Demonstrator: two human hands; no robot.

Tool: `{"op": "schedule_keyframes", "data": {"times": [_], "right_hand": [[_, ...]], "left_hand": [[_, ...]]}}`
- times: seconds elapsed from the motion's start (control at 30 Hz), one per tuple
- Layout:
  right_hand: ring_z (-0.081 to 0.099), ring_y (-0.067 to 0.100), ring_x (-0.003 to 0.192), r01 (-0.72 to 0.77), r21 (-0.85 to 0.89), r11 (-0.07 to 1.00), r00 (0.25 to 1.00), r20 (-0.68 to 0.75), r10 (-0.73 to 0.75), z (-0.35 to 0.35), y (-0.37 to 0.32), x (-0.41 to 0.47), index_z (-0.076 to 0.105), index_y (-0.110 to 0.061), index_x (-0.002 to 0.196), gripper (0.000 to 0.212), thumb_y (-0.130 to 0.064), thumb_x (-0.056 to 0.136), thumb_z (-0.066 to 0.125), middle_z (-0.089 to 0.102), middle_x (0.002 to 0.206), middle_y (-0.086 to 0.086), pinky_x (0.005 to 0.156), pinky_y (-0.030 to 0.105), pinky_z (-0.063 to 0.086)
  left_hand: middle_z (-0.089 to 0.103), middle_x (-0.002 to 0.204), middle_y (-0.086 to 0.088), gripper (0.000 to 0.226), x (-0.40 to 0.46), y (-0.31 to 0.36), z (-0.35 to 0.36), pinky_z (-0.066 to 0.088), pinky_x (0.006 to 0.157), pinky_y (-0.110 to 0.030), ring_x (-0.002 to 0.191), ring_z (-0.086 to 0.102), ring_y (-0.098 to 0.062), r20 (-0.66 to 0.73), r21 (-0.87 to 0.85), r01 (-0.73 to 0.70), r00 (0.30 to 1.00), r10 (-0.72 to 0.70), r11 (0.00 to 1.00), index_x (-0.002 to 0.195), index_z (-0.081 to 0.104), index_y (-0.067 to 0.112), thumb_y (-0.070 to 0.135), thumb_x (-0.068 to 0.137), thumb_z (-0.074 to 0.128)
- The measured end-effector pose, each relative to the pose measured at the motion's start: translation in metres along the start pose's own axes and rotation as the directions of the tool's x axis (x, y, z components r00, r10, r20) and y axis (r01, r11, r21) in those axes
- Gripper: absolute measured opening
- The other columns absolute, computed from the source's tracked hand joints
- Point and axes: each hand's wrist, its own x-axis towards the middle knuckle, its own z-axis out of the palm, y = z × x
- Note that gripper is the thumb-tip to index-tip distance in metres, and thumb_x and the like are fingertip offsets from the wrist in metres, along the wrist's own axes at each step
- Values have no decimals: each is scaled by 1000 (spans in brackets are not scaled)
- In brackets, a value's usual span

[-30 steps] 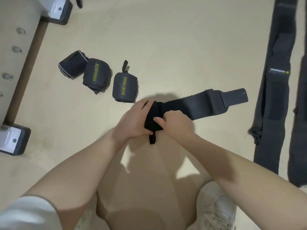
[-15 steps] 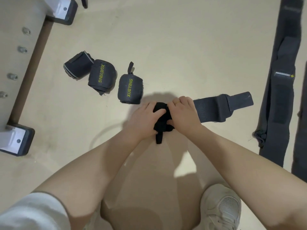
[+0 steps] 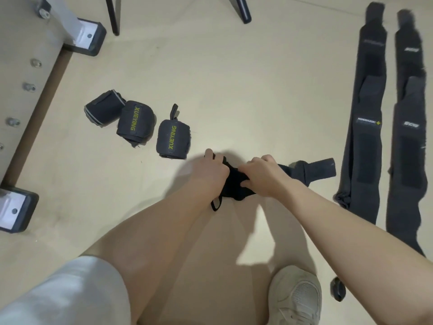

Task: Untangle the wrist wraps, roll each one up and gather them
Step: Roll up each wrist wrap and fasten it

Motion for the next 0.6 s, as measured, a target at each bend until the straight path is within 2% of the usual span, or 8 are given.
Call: {"op": "schedule_keyframes", "data": {"times": [0.13, 0.2, 0.27, 0.33, 0.37, 0.43, 0.53, 0.6], "right_hand": [[47, 18, 102, 0, -188, 982, 988, -154, -29, -5, -4, -5, 50, -18, 111, 25, -36, 100, 36, 61, 96, -1, 101, 36, 23], [50, 20, 102, 15, -200, 980, 987, -153, -46, -11, -3, -12, 53, -15, 109, 30, -38, 99, 38, 63, 98, 1, 100, 35, 27], [58, 25, 95, 25, -44, 999, 999, -39, -26, -17, 0, -19, 56, -10, 109, 35, -41, 97, 44, 64, 99, 7, 77, 30, 37], [59, 28, 87, -30, 225, 974, 995, 97, 8, -17, 6, -25, 56, -8, 105, 35, -41, 92, 54, 63, 95, 9, 63, 31, 37], [58, 28, 84, -57, 334, 941, 990, 139, 11, -15, 10, -26, 57, -8, 100, 34, -41, 89, 59, 62, 92, 9, 61, 32, 39], [60, 27, 84, -116, 495, 861, 981, 195, 19, -6, 19, -25, 62, -6, 96, 32, -35, 85, 64, 65, 89, 11, 68, 35, 44], [60, 26, 88, -213, 548, 809, 957, 284, 60, 6, 25, -27, 64, -8, 102, 26, -29, 88, 60, 66, 97, 10, 75, 34, 48], [56, 23, 88, -301, 540, 786, 924, 370, 99, 11, 26, -27, 61, -6, 110, 26, -25, 92, 56, 62, 100, 8, 63, 25, 46]], "left_hand": [[45, 119, -6, 22, -2, 4, -9, 29, 73, -27, 113, 37, -28, -9, 14, 6, 1000, -6, 1000, 108, 61, 15, 16, 86, 56], [43, 121, -7, 23, -3, 6, -9, 28, 75, -28, 116, 36, -29, -8, 39, -4, 1000, 5, 999, 110, 61, 14, 13, 87, 54], [41, 126, -9, 24, -4, 8, -8, 30, 79, -28, 119, 34, -32, -16, 84, -18, 1000, 19, 996, 111, 60, 13, 13, 89, 53], [39, 128, -11, 24, -5, 11, -7, 32, 83, -29, 122, 33, -34, -13, 125, -36, 999, 38, 991, 113, 59, 11, 12, 91, 50], [39, 129, -11, 24, -6, 12, -7, 32, 83, -30, 123, 32, -34, -14, 144, -46, 999, 49, 988, 113, 59, 10, 12, 91, 50], [38, 132, -11, 26, -6, 9, -10, 31, 82, -30, 123, 32, -34, -18, 170, -87, 996, 91, 982, 115, 59, 10, 11, 90, 53], [34, 137, -10, 33, -5, -1, -9, 28, 78, -29, 124, 31, -33, -29, 177, -158, 986, 166, 971, 119, 57, 11, 11, 87, 59], [31, 141, -11, 33, -8, -3, -10, 31, 83, -30, 127, 29, -33, -31, 168, -187, 980, 195, 968, 121, 55, 10, 9, 87, 56]]}}
